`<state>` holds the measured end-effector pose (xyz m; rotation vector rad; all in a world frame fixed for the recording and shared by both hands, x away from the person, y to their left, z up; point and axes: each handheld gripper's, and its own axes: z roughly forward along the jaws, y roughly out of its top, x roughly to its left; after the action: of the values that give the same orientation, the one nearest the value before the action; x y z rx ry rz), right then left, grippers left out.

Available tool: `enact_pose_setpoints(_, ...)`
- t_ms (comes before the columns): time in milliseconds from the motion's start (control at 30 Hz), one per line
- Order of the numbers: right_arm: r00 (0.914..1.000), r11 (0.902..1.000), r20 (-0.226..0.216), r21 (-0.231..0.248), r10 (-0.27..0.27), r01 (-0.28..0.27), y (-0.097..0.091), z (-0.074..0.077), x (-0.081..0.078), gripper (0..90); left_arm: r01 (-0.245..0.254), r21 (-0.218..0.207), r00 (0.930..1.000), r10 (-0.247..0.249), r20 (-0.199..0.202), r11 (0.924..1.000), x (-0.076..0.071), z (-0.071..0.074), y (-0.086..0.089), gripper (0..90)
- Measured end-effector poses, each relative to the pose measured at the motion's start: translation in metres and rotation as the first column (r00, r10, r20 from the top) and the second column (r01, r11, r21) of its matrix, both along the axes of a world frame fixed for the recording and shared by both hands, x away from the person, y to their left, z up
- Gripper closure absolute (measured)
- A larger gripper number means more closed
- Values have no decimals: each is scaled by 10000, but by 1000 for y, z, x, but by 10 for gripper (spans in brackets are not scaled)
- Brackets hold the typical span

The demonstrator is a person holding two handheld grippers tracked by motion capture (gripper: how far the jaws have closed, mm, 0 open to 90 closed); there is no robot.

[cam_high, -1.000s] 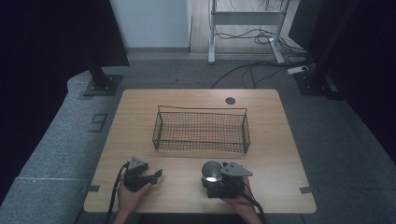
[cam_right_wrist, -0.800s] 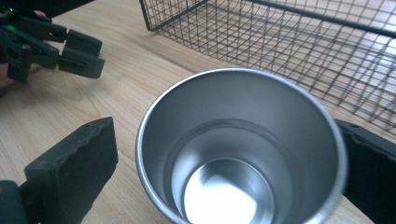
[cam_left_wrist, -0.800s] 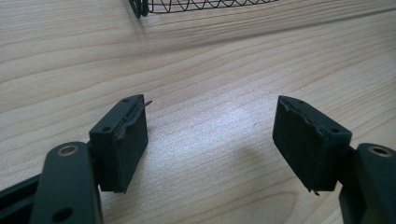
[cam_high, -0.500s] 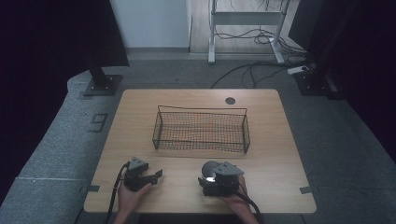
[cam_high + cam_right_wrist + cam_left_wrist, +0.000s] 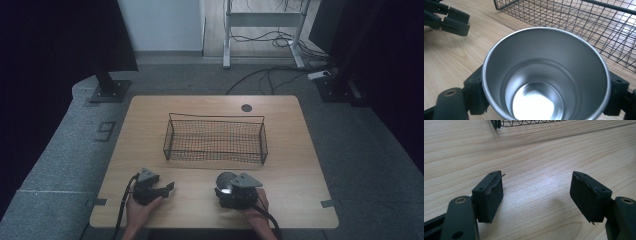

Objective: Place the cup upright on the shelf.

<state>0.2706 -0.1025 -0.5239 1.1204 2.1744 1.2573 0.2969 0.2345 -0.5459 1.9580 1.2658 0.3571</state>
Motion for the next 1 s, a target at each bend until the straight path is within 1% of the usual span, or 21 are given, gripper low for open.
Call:
enact_pose_setpoints(67,10000,10000,-80,69,-26,26,-1,1,1,181,3,-12,10000,-3,-9,10000,0,0,0,267)
enact_pose_setpoints(133,10000,10000,1,58,-66,66,-3,4,0,182,4,-7,10000,-4,-2,10000,0,0,0,267)
enact_pose_setpoints(267,9997,9994,172,296,-185,179,-9,14,-1,182,0,-5,10000,0,1,10000,0,0,0,267)
enact_pose_setpoints(300,9997,9992,155,356,-202,197,-11,16,-1,182,4,0,10000,-4,-3,10000,0,0,0,267)
enact_pose_setpoints(400,9998,9988,174,493,-52,43,-14,23,-1,182,-10,17,10000,10,-1,10000,0,0,0,267)
enact_pose_setpoints(433,9998,9984,158,544,118,-126,-15,26,0,182,-9,26,10000,9,1,10000,0,0,0,268)
enact_pose_setpoints(467,9997,9982,176,570,167,-177,-16,27,0,182,3,49,10000,-3,2,10000,0,0,0,268)
enact_pose_setpoints(700,9985,9976,500,657,208,-240,-22,44,5,183,-1,46,10000,1,6,10000,0,0,0,271)
enact_pose_setpoints(800,9985,9958,467,858,273,-313,-26,52,8,183,-15,24,10000,15,3,10000,0,0,0,271)
enact_pose_setpoints(833,9983,9950,521,952,253,-302,-28,58,10,182,-25,34,10000,25,8,10000,0,0,0,276)
enact_pose_setpoints(867,9983,9950,521,952,253,-302,-28,58,10,182,-27,51,10000,27,12,10000,-1,0,0,276)
enact_pose_setpoints(1000,9979,9945,623,1015,193,-256,-30,68,12,183,-33,32,10000,33,11,10000,-1,0,0,277)
